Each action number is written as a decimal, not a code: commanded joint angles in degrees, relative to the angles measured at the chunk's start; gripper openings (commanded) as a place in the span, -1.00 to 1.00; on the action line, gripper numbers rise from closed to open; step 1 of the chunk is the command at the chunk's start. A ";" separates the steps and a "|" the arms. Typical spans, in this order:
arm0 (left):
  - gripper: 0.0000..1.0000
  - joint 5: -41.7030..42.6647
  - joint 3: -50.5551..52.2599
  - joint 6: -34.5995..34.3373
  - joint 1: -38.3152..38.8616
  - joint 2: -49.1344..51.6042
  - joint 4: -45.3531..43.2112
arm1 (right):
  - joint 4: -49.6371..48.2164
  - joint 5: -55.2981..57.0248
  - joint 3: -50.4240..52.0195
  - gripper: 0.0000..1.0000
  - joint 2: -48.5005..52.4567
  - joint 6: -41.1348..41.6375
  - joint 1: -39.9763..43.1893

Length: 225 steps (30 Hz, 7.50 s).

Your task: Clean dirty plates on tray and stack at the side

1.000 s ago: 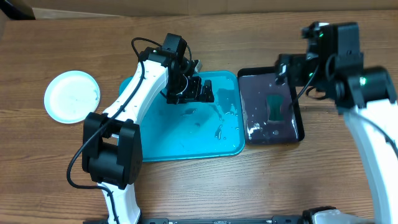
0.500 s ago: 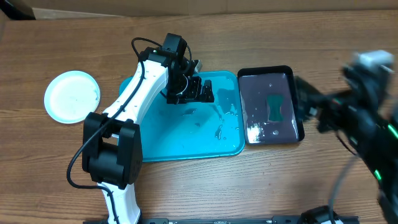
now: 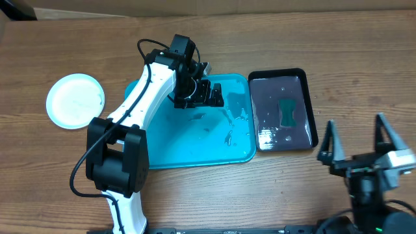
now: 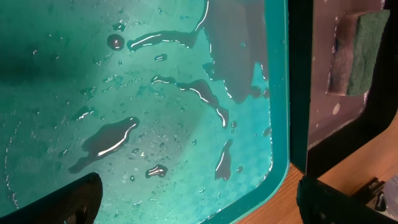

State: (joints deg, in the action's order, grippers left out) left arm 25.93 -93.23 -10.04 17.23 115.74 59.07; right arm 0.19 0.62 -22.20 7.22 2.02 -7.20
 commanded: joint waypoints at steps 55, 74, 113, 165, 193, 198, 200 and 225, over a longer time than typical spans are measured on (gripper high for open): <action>1.00 -0.74 -0.13 1.05 0.28 -1.97 -0.02 | 4.48 -2.21 21.75 1.00 -7.06 4.22 0.20; 1.00 -10.03 -0.13 1.05 1.88 -35.85 0.00 | 4.48 -2.21 21.75 1.00 -7.06 4.22 0.20; 0.99 -18.38 83.34 -6.27 -20.06 -113.98 -89.20 | 4.48 -2.21 21.75 1.00 -7.06 4.20 0.20; 0.99 -20.59 92.96 -6.69 -18.97 -115.49 -55.04 | 4.48 -2.21 21.75 1.00 -7.06 4.22 0.20; 1.00 -20.59 92.96 -6.69 -18.97 -115.49 -55.04 | 4.48 -2.19 21.75 1.00 -7.06 4.22 0.20; 1.00 -20.59 92.96 -6.69 -18.97 -115.49 -55.04 | 4.48 -2.21 21.75 1.00 -7.06 4.22 0.20; 0.99 -20.59 92.96 -6.69 -18.97 -115.49 -55.04 | 4.48 -2.21 21.75 1.00 -7.06 4.20 0.20; 1.00 -20.57 92.96 -6.69 -18.97 -115.49 -55.04 | 4.48 -2.21 21.75 1.00 -7.06 4.22 0.20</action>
State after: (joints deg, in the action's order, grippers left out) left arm 5.72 -0.47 -16.40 -2.24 0.86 3.86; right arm 5.10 -1.30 -1.06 0.62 5.96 -7.20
